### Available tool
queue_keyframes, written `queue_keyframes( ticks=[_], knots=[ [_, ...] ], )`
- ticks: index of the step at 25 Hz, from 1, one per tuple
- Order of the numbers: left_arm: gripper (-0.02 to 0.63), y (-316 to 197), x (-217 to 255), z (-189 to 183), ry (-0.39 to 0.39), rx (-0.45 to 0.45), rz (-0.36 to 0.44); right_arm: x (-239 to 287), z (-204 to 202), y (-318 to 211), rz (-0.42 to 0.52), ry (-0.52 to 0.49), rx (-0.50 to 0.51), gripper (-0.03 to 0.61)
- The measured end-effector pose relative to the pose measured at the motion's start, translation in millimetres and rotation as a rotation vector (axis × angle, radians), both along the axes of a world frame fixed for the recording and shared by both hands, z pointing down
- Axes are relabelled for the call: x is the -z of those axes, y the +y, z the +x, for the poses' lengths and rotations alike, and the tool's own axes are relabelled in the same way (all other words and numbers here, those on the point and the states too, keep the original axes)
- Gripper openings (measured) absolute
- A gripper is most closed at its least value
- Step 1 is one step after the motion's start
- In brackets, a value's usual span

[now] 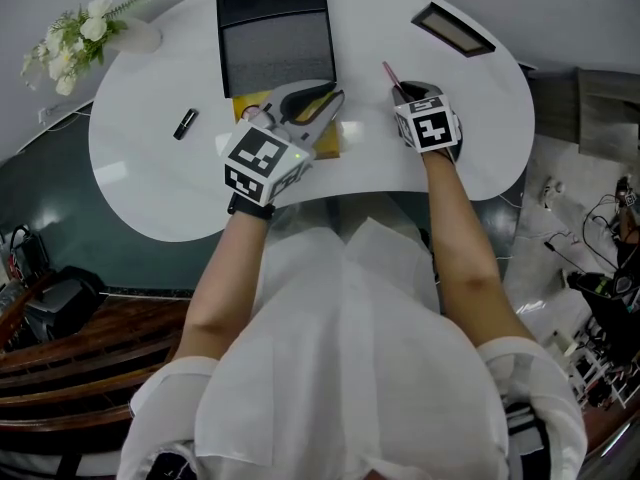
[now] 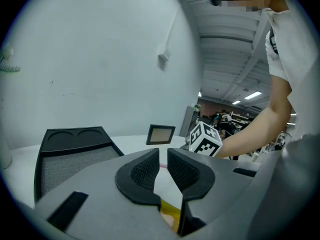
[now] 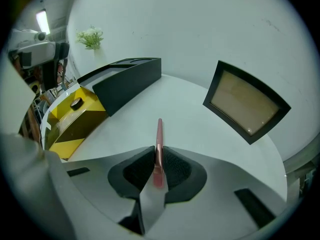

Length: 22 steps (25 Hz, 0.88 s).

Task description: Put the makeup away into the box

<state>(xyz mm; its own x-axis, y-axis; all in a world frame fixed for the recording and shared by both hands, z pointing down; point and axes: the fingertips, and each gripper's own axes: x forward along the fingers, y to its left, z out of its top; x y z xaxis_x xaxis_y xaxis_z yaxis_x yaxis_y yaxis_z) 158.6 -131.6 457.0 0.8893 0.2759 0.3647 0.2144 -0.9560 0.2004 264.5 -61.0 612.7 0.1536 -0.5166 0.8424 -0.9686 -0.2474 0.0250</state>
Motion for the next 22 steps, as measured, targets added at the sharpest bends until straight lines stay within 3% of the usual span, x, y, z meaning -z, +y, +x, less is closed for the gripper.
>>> queue_keyframes(
  ticks=[13, 22],
  knots=[
    [0.055, -25.6, 5.3, -24.3, 0.024, 0.067, 0.007, 0.4, -1.3, -1.6, -0.043, 0.026, 0.01, 0.048],
    [0.055, -59.0, 11.6, -62.8, 0.033, 0.158, 0.017, 53.9, -14.9, -35.8, 0.074, 0.089, 0.048, 0.048]
  ],
)
